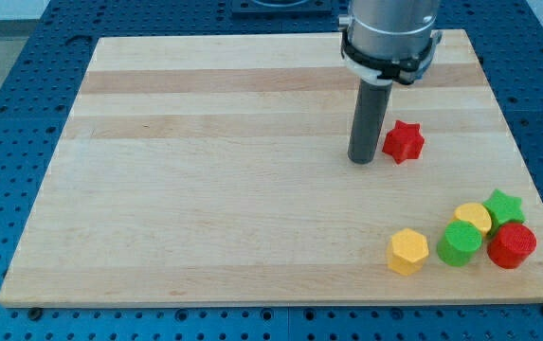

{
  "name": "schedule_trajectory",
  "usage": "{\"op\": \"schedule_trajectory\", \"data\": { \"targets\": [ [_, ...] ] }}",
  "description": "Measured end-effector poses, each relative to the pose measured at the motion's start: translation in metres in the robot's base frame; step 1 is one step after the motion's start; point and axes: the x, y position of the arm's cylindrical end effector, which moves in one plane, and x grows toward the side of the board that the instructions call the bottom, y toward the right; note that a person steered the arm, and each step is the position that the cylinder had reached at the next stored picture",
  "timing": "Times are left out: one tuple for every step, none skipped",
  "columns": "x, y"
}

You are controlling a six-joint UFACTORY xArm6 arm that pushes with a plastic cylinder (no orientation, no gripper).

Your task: Move the red star above the yellow hexagon

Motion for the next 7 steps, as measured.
{"op": "schedule_trajectory", "data": {
  "targets": [
    [-0.011,0.002],
    [-0.054,0.006],
    [-0.080,0.030],
    [-0.075,0.072],
    [-0.048,0.077],
    [-0.013,0.059],
    [0.023,0.046]
  ]
}}
